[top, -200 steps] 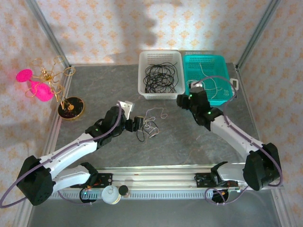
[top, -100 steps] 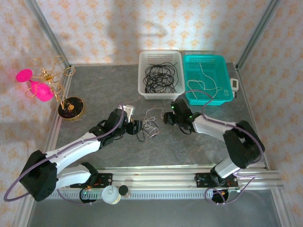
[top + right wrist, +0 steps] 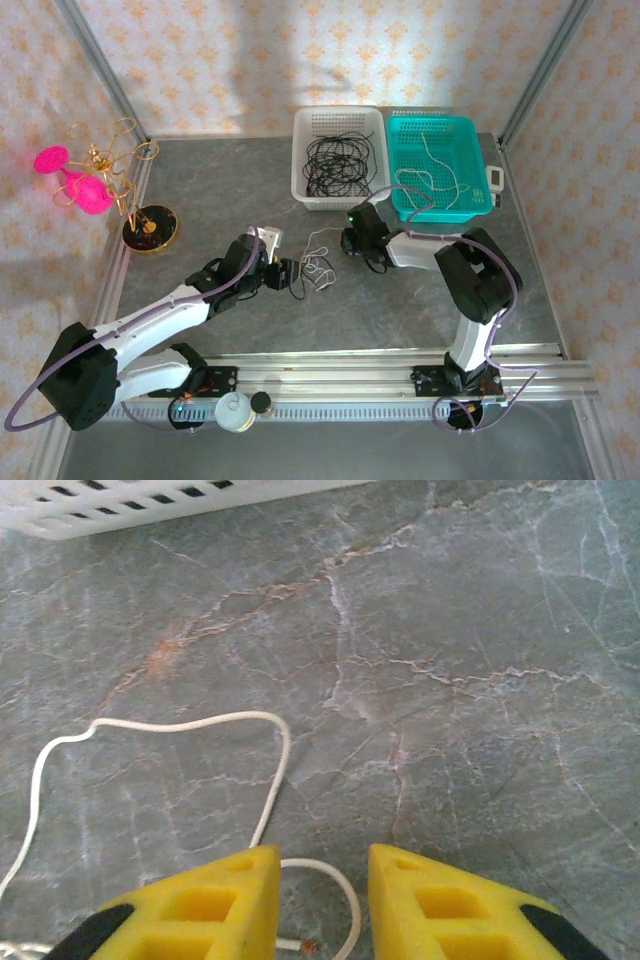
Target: Untangle the cables
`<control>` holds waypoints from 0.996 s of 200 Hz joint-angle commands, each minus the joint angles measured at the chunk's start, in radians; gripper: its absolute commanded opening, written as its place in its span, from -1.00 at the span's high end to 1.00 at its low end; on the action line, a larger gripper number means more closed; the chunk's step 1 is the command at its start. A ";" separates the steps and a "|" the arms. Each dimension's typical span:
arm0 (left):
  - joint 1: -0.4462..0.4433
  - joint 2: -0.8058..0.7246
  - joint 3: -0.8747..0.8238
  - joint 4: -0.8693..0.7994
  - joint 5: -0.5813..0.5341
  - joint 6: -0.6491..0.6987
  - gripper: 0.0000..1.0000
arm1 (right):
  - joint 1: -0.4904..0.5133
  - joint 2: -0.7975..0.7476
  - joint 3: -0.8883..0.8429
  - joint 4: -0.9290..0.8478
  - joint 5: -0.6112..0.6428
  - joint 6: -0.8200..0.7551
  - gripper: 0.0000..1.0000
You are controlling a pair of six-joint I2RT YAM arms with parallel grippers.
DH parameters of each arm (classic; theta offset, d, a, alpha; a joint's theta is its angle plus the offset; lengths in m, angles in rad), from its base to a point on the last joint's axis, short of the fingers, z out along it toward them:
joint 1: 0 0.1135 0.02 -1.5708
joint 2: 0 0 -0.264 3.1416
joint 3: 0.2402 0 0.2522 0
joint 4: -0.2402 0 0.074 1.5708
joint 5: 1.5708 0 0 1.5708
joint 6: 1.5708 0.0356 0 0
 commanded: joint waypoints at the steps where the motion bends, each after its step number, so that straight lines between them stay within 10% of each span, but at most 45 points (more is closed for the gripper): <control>1: 0.007 -0.040 -0.013 0.003 -0.014 -0.005 -0.30 | -0.005 0.014 0.012 0.005 0.033 0.035 0.48; 74: 0.007 -0.040 0.003 0.019 -0.010 0.002 -0.32 | -0.008 -0.021 -0.030 0.084 0.006 0.024 1.00; 144: 0.013 0.001 0.127 0.021 -0.015 0.100 -0.34 | -0.007 -0.335 0.002 -0.039 -0.028 -0.104 1.00; 199: 0.071 0.105 0.316 0.095 0.232 0.212 -0.26 | -0.020 -0.512 0.035 -0.052 -0.253 -0.192 1.00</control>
